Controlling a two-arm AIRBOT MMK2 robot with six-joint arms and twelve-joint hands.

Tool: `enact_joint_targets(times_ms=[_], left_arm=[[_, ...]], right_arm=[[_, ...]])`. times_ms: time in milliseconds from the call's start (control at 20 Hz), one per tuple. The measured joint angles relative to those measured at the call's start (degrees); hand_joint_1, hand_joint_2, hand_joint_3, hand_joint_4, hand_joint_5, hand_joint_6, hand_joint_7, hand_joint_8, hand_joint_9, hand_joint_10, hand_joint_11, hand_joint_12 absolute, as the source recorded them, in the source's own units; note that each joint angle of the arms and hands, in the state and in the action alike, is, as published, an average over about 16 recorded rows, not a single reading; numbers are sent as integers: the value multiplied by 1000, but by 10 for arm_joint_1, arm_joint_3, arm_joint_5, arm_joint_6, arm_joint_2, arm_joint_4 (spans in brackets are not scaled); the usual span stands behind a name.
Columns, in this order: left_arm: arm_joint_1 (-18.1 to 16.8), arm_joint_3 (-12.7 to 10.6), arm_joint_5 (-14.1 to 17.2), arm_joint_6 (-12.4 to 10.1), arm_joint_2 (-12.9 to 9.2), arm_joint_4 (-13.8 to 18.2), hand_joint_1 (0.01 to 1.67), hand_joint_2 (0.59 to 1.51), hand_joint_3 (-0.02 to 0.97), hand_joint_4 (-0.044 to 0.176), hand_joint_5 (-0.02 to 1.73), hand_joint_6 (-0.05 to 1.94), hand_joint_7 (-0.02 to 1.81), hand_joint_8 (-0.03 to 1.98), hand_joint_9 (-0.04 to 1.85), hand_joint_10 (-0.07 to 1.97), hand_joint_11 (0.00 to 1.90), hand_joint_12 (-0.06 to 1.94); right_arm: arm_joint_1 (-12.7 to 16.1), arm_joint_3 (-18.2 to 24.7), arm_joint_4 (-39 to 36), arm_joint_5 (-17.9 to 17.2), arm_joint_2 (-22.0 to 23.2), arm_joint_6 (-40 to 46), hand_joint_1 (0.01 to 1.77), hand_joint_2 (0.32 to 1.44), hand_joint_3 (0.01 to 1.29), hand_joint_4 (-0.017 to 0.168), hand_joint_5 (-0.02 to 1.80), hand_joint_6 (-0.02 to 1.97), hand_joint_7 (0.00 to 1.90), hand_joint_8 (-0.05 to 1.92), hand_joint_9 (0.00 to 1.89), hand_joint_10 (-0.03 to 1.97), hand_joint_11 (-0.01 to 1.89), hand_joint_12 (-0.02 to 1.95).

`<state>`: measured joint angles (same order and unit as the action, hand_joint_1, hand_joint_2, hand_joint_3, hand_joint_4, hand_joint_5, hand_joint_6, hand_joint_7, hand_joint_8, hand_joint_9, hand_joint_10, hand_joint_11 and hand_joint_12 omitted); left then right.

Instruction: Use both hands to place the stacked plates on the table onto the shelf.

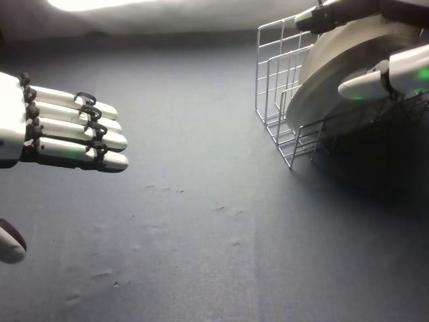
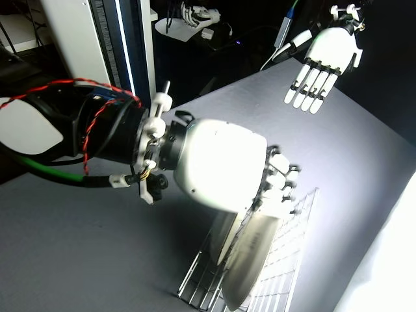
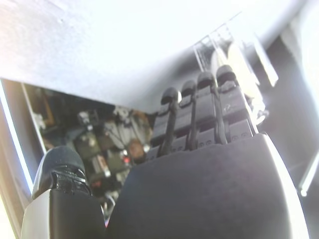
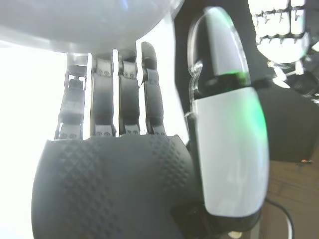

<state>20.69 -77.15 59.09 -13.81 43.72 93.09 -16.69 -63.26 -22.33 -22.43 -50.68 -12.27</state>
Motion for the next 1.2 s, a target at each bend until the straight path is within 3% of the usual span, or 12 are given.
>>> enact_joint_targets(times_ms=[250,550,650,900,1050,1200], left_arm=[[-13,5,6,0,0,2,14,1028,20,4,49,20,20,-3,22,10,16,17],[-32,15,14,0,0,12,17,1042,20,5,90,28,76,9,67,27,47,47],[-38,19,17,0,0,18,23,1058,20,5,192,122,192,130,164,169,125,217],[-46,26,21,0,0,30,91,1090,19,16,555,631,598,666,566,717,503,769],[-49,30,22,0,-1,36,109,1104,18,19,679,778,737,828,697,887,620,950],[-49,32,22,0,-1,42,139,1125,18,24,881,1019,960,1091,907,1165,809,1246]], right_arm=[[22,11,-77,-30,-4,0,958,1048,15,-2,407,16,469,12,443,10,24,1072],[36,25,-235,-92,-7,-4,685,1004,14,1,336,19,384,22,361,27,28,931],[37,29,-287,-115,-8,-7,595,998,14,2,383,80,433,126,401,162,104,1016],[33,36,-389,-164,-8,-14,375,973,14,4,591,581,635,654,601,706,450,1241],[30,38,-422,-181,-8,-17,282,961,14,5,668,718,713,808,673,873,555,1344],[27,39,-438,-192,-7,-21,254,979,14,6,825,940,883,1060,831,1147,725,1610]])
